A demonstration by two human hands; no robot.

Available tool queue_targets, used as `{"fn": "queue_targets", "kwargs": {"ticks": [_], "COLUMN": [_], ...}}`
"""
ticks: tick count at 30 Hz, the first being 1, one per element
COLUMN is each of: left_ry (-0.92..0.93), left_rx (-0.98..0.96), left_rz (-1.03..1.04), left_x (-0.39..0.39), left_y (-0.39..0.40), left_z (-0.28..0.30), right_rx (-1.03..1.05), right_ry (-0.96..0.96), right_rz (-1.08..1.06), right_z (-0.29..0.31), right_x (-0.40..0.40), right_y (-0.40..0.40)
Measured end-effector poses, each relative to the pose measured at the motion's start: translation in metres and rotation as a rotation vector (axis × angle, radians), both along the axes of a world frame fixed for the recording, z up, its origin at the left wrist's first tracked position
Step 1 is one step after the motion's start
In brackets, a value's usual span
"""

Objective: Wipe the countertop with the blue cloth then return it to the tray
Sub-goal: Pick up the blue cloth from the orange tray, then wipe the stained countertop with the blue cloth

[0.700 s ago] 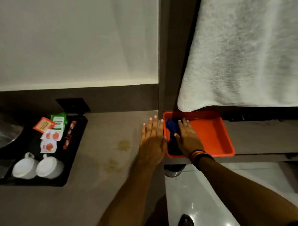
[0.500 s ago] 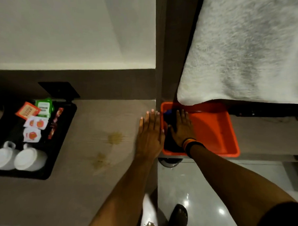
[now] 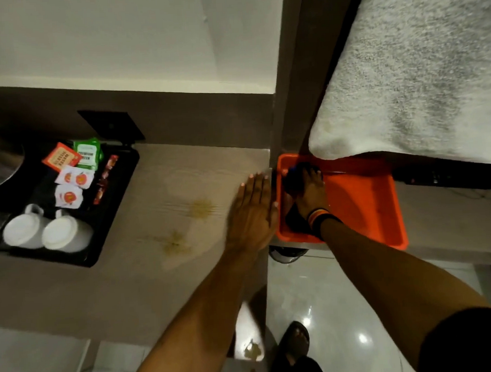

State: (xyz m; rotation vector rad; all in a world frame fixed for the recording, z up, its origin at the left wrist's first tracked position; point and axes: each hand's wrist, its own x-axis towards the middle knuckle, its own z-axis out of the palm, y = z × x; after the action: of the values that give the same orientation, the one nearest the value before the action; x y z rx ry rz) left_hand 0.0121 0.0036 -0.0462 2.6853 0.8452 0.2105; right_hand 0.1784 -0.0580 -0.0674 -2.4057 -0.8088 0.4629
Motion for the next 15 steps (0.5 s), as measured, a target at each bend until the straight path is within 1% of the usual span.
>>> {"fn": "queue_targets", "kwargs": {"ticks": [2,4,8,10,13,15], "left_ry": [0.022,0.009,-0.012,-0.022,0.012,0.033], "left_rx": [0.004,0.009,0.022,0.064,0.039,0.041], "left_rz": [-0.017,-0.026,-0.009,-0.03,-0.058,-0.048], "left_x": [-0.021,-0.05,-0.117,-0.154,-0.203,-0.232], "left_y": [0.001,0.004,0.014,0.02,0.032,0.038], "left_z": [0.014,0.032,0.054,0.054,0.046,0.039], "right_rx": [0.074,0.08,0.125,0.143,0.172,0.135], "right_ry": [-0.028,-0.043,-0.04,-0.036,0.014,0.035], "right_rz": [-0.021,-0.014,-0.018,-0.027,-0.065,-0.078], "right_z": [0.023,0.049,0.086,0.091,0.082,0.071], "right_x": [-0.007,-0.031,-0.108,-0.155,-0.23,-0.269], "right_y": [-0.005,-0.014,-0.033,-0.042,-0.049,-0.049]}}
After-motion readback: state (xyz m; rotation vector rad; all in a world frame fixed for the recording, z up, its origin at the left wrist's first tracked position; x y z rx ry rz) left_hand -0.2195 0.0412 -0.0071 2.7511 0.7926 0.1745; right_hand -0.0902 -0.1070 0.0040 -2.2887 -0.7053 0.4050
